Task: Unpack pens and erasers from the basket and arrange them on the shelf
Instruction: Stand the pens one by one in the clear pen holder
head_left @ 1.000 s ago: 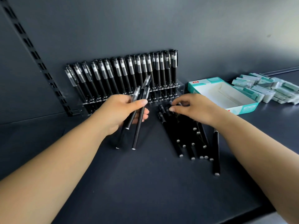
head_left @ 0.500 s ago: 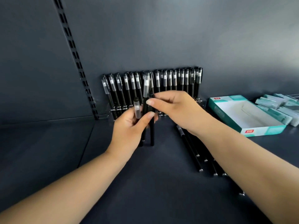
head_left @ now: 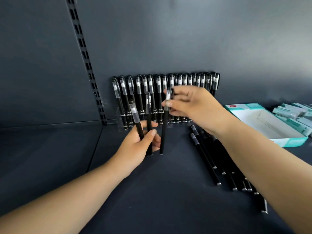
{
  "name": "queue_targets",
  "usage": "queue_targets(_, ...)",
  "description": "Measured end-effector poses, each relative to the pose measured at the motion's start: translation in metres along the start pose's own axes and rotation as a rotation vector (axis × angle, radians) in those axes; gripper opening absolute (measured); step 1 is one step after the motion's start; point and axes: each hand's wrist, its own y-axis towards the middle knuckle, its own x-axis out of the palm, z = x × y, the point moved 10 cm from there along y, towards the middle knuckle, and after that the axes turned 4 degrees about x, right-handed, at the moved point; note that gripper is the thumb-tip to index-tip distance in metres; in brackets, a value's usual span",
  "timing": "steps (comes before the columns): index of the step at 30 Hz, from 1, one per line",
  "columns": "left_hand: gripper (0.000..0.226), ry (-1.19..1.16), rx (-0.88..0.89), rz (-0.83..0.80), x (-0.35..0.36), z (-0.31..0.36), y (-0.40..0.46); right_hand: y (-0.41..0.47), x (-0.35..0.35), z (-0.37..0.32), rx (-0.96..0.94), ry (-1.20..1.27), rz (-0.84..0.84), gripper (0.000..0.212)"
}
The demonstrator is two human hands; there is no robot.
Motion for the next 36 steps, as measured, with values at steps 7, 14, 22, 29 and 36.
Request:
queue_targets(7,0.007,-0.057,0.019,0.168,-0.068,0.016,0.008,0.056,0.005,-0.056,-0.147,0.168,0.223,0.024)
queue_targets(14,0.033,-0.063,0.017,0.236,-0.094,0.007,0.015,0.087,0.037,-0.036,-0.123,-0.026,0.282,0.019)
queue_targets(22,0.013,-0.114,-0.019,0.311,-0.105,-0.007,0.020,0.090,0.059,-0.014,-0.077,-0.225,0.170,0.006)
queue_targets(29,0.018,-0.165,0.019,0.385,-0.114,-0.003,0.019,0.092,0.068,-0.005,-0.044,-0.300,0.111,0.032)
queue_targets(36,0.025,-0.154,0.062,0.386,-0.114,0.003,0.016,0.085,0.074,-0.006,-0.079,-0.542,0.120,0.043)
